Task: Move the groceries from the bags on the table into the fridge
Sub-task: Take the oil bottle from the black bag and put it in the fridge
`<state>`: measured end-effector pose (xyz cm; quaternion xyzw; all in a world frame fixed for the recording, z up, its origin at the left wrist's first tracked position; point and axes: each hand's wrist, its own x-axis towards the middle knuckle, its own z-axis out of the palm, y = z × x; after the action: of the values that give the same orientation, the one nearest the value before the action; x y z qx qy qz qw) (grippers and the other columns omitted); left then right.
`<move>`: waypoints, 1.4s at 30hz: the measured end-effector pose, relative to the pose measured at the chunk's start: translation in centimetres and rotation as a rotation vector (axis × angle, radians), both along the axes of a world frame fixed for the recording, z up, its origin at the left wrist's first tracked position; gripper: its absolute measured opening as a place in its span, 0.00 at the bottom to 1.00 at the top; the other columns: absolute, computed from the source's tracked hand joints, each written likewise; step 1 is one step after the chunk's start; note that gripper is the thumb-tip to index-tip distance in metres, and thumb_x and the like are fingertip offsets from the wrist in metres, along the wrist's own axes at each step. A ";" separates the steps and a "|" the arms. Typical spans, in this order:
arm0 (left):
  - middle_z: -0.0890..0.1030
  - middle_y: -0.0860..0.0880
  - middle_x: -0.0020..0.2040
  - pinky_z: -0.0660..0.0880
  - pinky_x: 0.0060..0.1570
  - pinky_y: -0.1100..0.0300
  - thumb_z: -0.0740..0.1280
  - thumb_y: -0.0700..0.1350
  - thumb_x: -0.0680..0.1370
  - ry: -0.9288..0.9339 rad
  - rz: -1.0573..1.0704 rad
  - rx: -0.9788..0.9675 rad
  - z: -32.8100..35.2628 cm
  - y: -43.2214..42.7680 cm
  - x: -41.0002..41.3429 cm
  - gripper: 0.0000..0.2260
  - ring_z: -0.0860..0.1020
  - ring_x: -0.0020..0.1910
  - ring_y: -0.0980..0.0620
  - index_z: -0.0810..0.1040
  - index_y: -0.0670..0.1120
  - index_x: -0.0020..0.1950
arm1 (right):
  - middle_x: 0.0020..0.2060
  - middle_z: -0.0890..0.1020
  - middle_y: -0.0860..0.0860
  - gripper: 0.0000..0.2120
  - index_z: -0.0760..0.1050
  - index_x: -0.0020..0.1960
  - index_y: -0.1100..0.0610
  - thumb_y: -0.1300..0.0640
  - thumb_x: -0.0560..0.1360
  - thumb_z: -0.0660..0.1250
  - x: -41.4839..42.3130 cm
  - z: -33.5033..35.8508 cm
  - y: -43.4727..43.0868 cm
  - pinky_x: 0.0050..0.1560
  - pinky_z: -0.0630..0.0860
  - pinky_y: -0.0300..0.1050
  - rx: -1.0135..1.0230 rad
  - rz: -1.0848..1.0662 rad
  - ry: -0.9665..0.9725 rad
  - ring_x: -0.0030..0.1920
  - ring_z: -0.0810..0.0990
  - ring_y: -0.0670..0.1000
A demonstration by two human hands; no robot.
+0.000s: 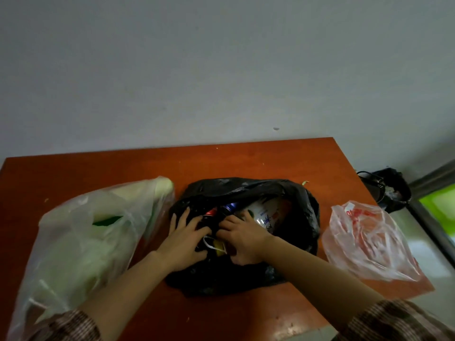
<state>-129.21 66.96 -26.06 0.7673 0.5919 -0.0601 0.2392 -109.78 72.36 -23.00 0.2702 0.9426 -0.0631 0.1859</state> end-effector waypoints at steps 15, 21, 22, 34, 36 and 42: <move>0.77 0.48 0.39 0.70 0.38 0.52 0.67 0.44 0.68 -0.469 0.257 0.356 14.3 2.6 6.0 0.06 0.74 0.37 0.50 0.74 0.44 0.32 | 0.77 0.56 0.49 0.48 0.49 0.78 0.49 0.37 0.67 0.70 5.4 6.5 0.6 0.69 0.59 0.56 0.102 -0.351 0.375 0.76 0.56 0.54; 0.81 0.50 0.38 0.71 0.40 0.57 0.69 0.46 0.71 -0.612 0.406 0.267 19.5 6.7 11.9 0.05 0.78 0.41 0.50 0.78 0.48 0.36 | 0.67 0.70 0.45 0.41 0.59 0.73 0.47 0.43 0.66 0.75 9.2 10.7 0.8 0.59 0.73 0.44 -0.071 -0.566 0.690 0.64 0.72 0.47; 0.81 0.50 0.40 0.72 0.40 0.57 0.68 0.46 0.71 -0.640 0.421 0.243 19.2 7.0 12.3 0.04 0.78 0.42 0.50 0.78 0.48 0.37 | 0.66 0.70 0.45 0.41 0.60 0.73 0.46 0.44 0.66 0.76 9.6 10.6 0.6 0.59 0.73 0.44 -0.090 -0.591 0.715 0.63 0.73 0.47; 0.67 0.54 0.68 0.77 0.57 0.57 0.65 0.30 0.67 -1.206 0.337 -0.238 11.0 6.4 14.0 0.42 0.71 0.65 0.56 0.58 0.57 0.75 | 0.48 0.84 0.46 0.16 0.79 0.56 0.51 0.56 0.69 0.76 11.3 11.5 2.4 0.53 0.80 0.46 -0.362 -1.124 1.274 0.50 0.82 0.46; 0.65 0.55 0.68 0.77 0.52 0.62 0.70 0.29 0.68 -1.193 0.334 -0.213 10.1 6.6 14.6 0.47 0.72 0.63 0.56 0.52 0.61 0.76 | 0.50 0.82 0.47 0.19 0.77 0.57 0.52 0.55 0.68 0.77 10.8 12.4 3.1 0.54 0.80 0.48 -0.373 -1.249 1.279 0.54 0.81 0.50; 0.66 0.57 0.66 0.71 0.65 0.53 0.80 0.40 0.64 -1.063 0.329 -0.105 8.4 8.9 14.8 0.49 0.69 0.66 0.54 0.53 0.58 0.75 | 0.57 0.74 0.49 0.30 0.63 0.70 0.47 0.47 0.72 0.71 8.1 13.5 3.9 0.52 0.73 0.44 0.123 -1.128 0.881 0.58 0.75 0.50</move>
<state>-114.38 75.83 -17.69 0.5766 0.4980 0.3437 0.5489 -101.64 76.27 -9.50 0.6755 0.6486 -0.1997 -0.2884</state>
